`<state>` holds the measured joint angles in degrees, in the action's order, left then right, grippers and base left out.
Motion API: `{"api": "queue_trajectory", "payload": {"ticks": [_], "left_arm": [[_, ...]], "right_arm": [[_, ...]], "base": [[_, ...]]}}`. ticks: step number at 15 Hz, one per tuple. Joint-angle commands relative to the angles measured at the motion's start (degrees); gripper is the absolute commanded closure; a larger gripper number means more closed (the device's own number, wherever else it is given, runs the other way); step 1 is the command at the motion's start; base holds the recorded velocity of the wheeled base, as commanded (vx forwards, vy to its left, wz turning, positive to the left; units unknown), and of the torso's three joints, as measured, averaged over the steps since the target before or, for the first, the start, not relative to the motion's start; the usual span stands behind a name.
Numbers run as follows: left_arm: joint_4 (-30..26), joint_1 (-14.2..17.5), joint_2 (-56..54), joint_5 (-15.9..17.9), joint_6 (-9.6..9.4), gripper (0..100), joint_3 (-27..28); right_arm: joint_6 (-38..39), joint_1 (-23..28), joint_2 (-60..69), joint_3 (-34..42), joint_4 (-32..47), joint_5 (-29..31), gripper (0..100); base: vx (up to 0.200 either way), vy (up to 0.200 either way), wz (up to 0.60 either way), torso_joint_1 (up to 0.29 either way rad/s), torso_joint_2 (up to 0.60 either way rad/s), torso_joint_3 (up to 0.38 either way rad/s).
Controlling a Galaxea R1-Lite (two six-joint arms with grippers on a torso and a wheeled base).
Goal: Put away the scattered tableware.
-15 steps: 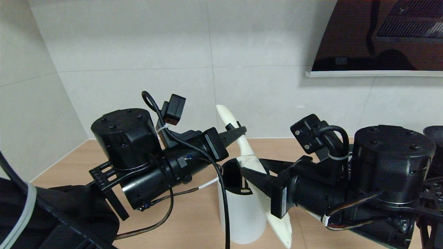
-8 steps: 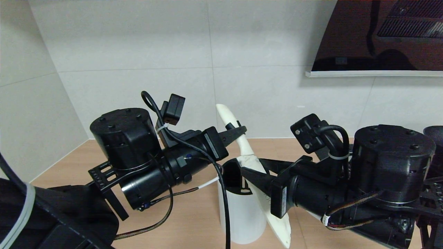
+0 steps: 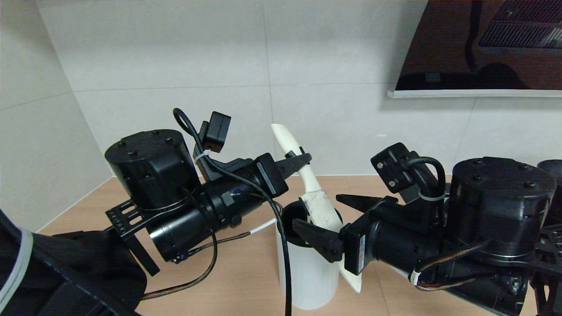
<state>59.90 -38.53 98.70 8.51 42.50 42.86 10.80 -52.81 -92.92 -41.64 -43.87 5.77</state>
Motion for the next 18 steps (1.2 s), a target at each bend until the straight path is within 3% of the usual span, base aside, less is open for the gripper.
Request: {"api": "queue_trajectory", "payload": {"ticks": [1, 4, 5, 6, 7, 8, 9, 10, 12, 13, 14, 18], "left_arm": [[-3.5, 1.3, -3.4, -1.5, -0.66, 100, 2.7], [-20.8, 3.3, -8.8, -8.5, -2.86, 100, 14.8], [-26.6, 3.3, -10.1, -12.1, -6.46, 100, 18.4], [-28.2, 2.9, -10.7, -14.9, -9.89, 100, 19.0], [-28.2, 1.0, -10.9, -18.7, -13.67, 100, 18.7], [-28.2, -0.8, -10.6, -22.0, -16.13, 100, 18.0], [-28.0, -3.7, -10.2, -28.6, -21.84, 100, 16.6], [-26.6, -6.3, -9.1, -32.5, -25.09, 100, 15.6], [-21.1, -8.8, -7.1, -35.8, -28.61, 100, 13.9], [-18.3, -8.9, -5.7, -38.2, -31.42, 100, 13.0], [-16.0, -9.2, -3.9, -40.0, -33.18, 100, 12.7], [-12.6, -9.2, 1.2, -42.4, -34.23, 100, 12.7]], "right_arm": [[-0.1, 2.4, 2.6, 0.0, 0.0, -0.1, 0], [-0.1, 9.1, 7.0, -0.3, 1.7, -2.0, 0], [-0.1, 11.1, 7.8, -0.5, 2.7, -2.5, 0], [-0.1, 12.1, 8.2, -0.5, 3.1, -2.6, 0], [-0.1, 13.1, 8.3, -0.6, 3.2, -2.7, 0], [-0.2, 13.4, 8.1, -0.6, 3.2, -2.6, 0], [-0.2, 13.5, 7.7, -0.5, 3.2, -2.6, 0], [-0.2, 13.5, 7.2, -0.5, 3.2, -2.6, 0], [-0.2, 13.7, 7.0, -0.5, 3.2, -2.6, 0], [-0.2, 14.1, 7.0, -0.5, 3.2, -2.6, 0], [-0.2, 14.1, 7.0, -0.5, 3.2, -2.6, 0], [-0.2, 14.1, 6.7, -0.5, 3.2, -2.6, 0]], "base": [[0.0, 0.0, 0.0, 0.0, 0.0, 0.0], [0.0, 0.0, 0.0, 0.0, 0.0, 0.0], [0.0, 0.0, 0.0, 0.0, 0.0, 0.0], [0.0, 0.0, 0.0, 0.0, 0.0, 0.0], [0.0, 0.0, 0.0, 0.0, 0.0, 0.0], [0.0, 0.0, 0.0, 0.0, 0.0, 0.0], [0.0, 0.0, 0.0, 0.0, 0.0, 0.0], [0.0, 0.0, 0.0, 0.0, 0.0, 0.0], [0.0, 0.0, 0.0, 0.0, 0.0, 0.0], [0.0, 0.0, 0.0, 0.0, 0.0, 0.0], [0.0, 0.0, 0.0, 0.0, 0.0, 0.0], [0.0, 0.0, 0.0, 0.0, 0.0, 0.0]]}}
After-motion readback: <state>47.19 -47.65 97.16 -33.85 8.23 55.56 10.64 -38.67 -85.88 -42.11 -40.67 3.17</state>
